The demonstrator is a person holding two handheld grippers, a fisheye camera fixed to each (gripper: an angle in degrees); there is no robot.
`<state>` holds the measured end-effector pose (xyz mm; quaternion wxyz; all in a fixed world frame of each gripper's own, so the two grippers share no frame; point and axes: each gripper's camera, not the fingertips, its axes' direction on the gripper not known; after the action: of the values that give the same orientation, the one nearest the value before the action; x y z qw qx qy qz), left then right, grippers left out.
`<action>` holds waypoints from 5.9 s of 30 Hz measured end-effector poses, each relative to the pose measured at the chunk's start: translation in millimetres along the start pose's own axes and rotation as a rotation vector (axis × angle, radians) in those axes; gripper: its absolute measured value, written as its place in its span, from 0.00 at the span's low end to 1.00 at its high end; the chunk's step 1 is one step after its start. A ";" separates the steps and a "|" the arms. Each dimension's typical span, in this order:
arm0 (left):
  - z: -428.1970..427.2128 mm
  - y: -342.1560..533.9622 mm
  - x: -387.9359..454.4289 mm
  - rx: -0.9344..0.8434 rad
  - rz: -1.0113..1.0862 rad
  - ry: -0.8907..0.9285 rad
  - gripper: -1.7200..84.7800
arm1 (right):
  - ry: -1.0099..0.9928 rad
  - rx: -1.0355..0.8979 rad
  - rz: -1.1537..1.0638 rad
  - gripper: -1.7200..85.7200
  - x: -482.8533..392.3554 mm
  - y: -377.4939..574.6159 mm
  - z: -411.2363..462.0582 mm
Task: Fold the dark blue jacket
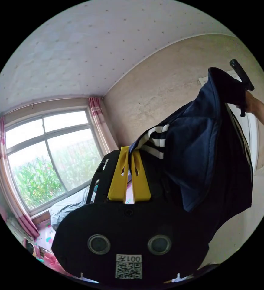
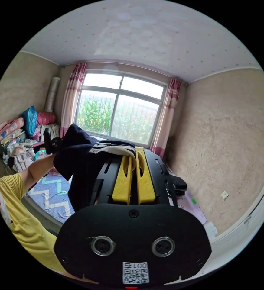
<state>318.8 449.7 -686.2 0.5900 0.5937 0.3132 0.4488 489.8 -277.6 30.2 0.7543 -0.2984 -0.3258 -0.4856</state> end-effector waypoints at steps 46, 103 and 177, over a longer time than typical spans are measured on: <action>696.1 1121.2 542.9 -1.103 0.027 0.167 0.01 | -0.727 -0.422 1.064 0.05 556.9 723.0 942.3; 308.2 1487.2 290.0 -1.324 -0.512 0.079 0.01 | -0.665 -0.841 -0.028 0.02 546.4 236.4 1308.3; 376.3 1231.4 -47.0 -0.881 -0.897 0.116 0.01 | -0.487 -0.782 -0.450 0.03 520.8 47.5 1203.5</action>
<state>445.4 117.0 552.1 0.8918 0.0806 0.3492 0.2761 455.7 381.2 1164.5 0.3653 -0.5853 -0.3421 -0.6379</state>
